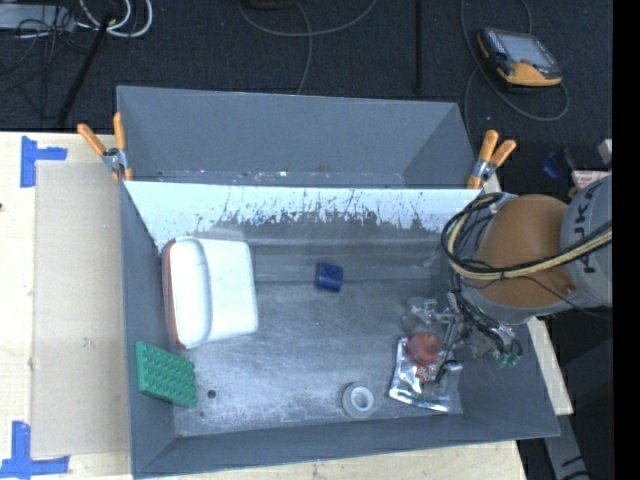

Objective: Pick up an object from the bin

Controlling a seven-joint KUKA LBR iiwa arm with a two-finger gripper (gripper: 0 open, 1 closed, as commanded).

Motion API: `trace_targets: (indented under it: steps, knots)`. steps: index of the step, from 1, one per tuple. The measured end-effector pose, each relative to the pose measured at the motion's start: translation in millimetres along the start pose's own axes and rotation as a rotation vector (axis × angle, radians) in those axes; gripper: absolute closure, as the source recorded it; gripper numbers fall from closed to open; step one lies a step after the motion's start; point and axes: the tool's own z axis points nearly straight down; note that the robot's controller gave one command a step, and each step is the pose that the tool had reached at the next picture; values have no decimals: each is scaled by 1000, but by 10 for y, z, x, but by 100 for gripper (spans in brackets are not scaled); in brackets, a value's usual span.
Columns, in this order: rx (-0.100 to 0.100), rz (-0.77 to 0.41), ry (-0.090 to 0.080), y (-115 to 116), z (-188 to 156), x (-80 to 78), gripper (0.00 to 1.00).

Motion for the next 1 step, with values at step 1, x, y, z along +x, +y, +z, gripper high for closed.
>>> trace_targets:
  steps: [1]
  knots:
    - [2,-4,-5,-4,-37,-17,100]
